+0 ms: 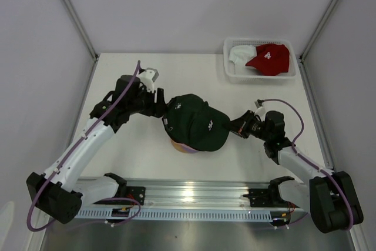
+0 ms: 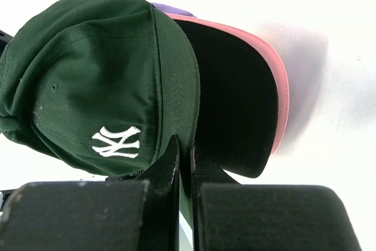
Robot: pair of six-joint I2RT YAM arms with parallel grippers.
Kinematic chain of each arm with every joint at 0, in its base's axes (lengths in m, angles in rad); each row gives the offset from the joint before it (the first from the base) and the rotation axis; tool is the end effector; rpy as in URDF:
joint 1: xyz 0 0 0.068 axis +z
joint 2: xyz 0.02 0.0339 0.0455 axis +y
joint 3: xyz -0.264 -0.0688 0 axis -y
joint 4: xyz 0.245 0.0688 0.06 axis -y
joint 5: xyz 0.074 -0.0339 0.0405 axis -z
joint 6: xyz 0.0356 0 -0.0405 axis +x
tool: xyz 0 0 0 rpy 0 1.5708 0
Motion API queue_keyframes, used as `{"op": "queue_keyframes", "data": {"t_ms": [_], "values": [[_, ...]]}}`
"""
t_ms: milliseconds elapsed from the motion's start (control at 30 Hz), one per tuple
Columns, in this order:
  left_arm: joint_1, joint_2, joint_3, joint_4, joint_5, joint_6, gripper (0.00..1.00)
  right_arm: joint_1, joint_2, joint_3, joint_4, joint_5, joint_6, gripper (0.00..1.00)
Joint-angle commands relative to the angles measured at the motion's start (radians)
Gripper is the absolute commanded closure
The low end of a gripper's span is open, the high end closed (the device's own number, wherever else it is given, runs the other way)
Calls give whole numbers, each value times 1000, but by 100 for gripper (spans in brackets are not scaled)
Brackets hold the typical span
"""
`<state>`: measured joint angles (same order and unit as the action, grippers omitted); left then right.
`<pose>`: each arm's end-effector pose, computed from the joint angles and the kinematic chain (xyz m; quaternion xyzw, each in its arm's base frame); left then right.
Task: Stack the hats
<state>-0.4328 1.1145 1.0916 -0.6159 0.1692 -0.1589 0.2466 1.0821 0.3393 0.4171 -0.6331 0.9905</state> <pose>0.2131 -0.1051 0.3398 0.1591 0.8767 -0.2027 0.4062 0.2028 0.0728 0.1922 0.1115 0.7852 0.5274 0.3048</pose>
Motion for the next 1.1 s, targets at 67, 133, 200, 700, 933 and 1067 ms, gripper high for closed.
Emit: {"op": "queue_keyframes", "data": {"t_ms": [67,133,200,700,933,1067], "values": [[-17,57,21,-57,-270,-54,39,-7,29,7,-109,82,-108,100],[-15,59,21,-62,-299,-63,43,-9,27,6,-121,88,-115,100],[-15,50,1,-47,-307,-76,45,-9,27,0,-129,96,-122,100],[-44,145,-88,31,-283,-114,48,-3,140,12,-179,124,-230,100],[-50,168,-160,38,-329,-146,51,46,174,30,-204,191,-302,86],[-52,169,-180,51,-326,-156,52,48,255,15,-169,184,-303,88]]}}
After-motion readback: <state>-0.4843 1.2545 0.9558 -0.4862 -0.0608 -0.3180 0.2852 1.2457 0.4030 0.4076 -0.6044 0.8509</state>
